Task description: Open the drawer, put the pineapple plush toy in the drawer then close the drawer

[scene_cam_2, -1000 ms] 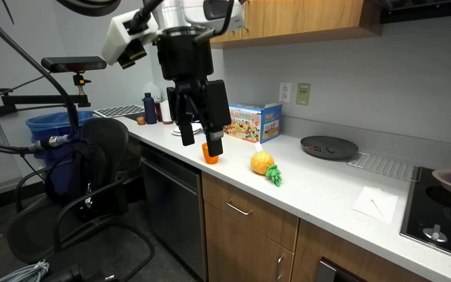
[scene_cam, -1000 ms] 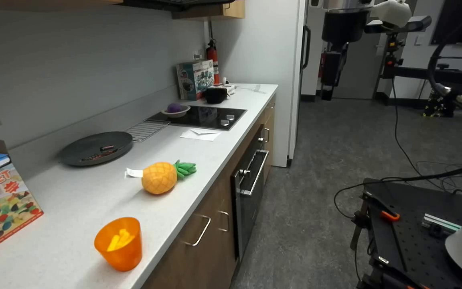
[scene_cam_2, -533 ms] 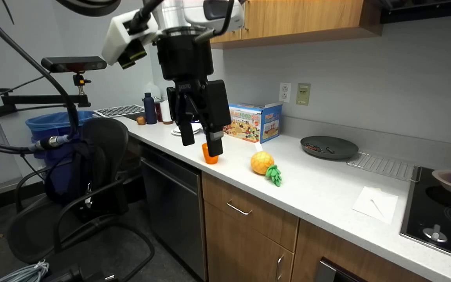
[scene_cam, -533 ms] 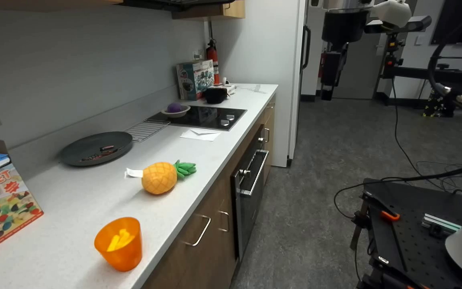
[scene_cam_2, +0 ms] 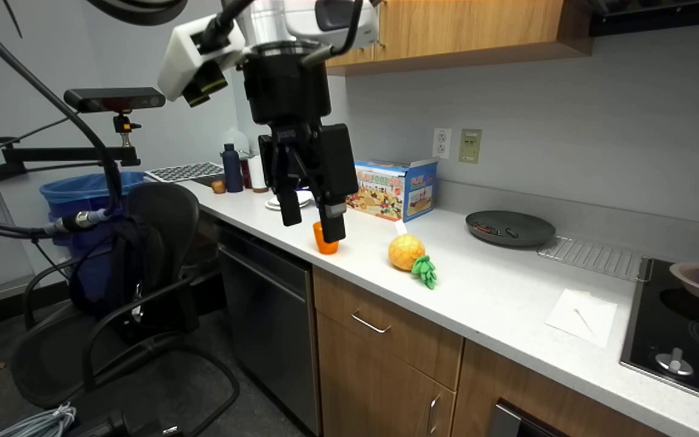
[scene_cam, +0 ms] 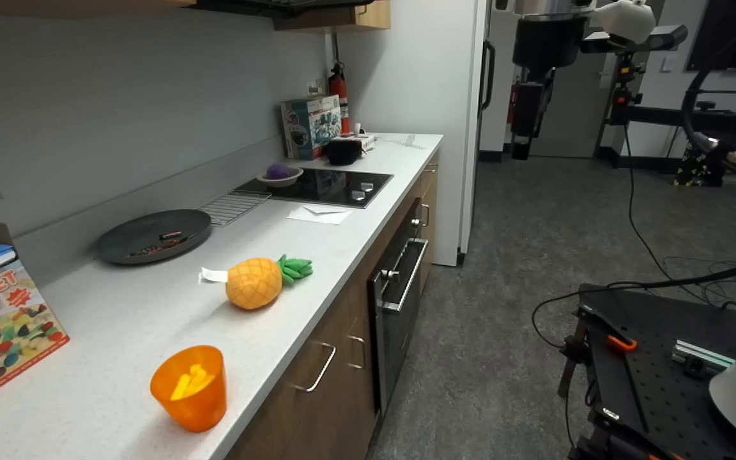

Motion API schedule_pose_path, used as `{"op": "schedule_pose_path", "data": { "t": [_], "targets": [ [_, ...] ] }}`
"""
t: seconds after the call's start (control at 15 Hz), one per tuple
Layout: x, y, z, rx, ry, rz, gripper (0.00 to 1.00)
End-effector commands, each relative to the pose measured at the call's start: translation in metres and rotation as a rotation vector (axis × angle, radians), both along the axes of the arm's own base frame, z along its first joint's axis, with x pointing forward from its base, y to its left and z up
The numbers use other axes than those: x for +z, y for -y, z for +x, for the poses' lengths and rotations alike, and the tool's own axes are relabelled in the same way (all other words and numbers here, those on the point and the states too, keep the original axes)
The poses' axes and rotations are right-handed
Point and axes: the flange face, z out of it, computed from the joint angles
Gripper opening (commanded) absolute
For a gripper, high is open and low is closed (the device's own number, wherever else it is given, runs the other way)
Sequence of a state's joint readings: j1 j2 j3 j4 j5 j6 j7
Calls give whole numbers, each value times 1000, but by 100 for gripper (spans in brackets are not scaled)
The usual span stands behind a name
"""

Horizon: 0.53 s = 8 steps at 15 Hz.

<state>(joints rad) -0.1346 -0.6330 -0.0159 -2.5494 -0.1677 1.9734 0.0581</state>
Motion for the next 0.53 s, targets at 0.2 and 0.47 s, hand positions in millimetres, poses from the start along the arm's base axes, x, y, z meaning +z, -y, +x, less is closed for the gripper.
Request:
{"op": "schedule_pose_path", "data": {
  "t": [0.2,0.47],
  "targets": [
    [-1,-18,2,21,2,0,100],
    [-12,-52,14,54,-16,40,100]
  ]
}}
